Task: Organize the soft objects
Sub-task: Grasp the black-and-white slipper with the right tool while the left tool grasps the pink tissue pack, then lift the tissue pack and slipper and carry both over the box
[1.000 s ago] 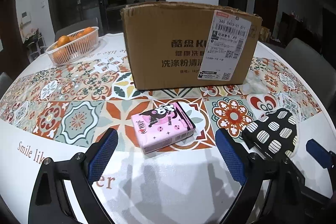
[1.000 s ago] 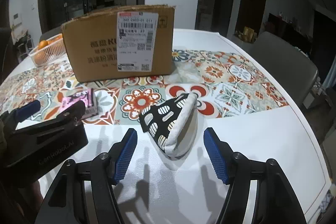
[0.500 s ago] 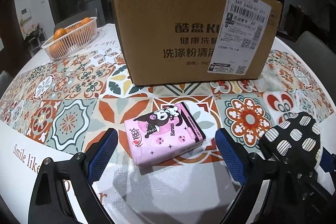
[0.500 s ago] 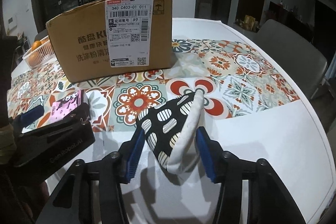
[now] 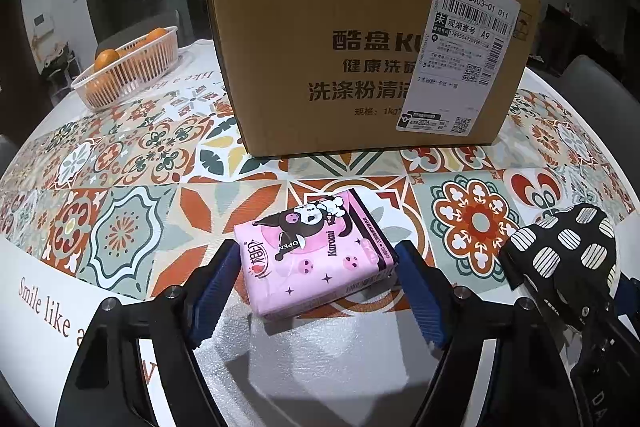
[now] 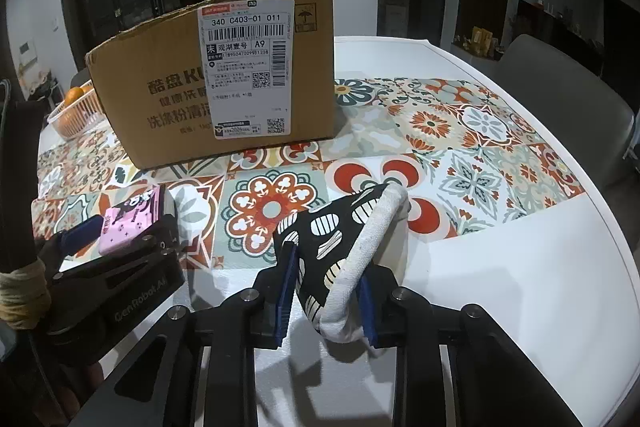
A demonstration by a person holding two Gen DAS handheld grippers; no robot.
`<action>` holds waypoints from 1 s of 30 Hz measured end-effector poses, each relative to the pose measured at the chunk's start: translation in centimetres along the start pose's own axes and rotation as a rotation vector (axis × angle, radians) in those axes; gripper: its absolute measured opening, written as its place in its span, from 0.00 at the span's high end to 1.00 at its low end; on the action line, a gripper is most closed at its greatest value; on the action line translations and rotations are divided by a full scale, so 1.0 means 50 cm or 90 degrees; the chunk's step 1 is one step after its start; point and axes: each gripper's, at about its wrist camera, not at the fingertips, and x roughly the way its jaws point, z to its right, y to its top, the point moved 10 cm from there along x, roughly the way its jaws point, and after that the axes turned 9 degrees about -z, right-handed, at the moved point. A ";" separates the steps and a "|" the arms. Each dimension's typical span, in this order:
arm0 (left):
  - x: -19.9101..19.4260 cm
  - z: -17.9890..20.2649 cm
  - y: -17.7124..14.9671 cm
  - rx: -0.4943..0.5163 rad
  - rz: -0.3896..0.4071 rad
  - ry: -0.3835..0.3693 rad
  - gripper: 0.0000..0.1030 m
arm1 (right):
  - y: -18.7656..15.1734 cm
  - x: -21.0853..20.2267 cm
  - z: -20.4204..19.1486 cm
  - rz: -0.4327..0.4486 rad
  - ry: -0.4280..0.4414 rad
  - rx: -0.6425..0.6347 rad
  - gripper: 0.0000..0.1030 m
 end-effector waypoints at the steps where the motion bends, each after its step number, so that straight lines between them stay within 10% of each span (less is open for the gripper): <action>1: -0.001 0.001 -0.001 0.001 0.001 -0.006 0.24 | 0.000 -0.002 -0.001 0.001 0.001 0.000 0.73; 30: -0.187 -0.004 -0.006 0.026 0.088 -0.015 0.25 | 0.020 -0.122 -0.007 0.081 0.019 -0.009 0.81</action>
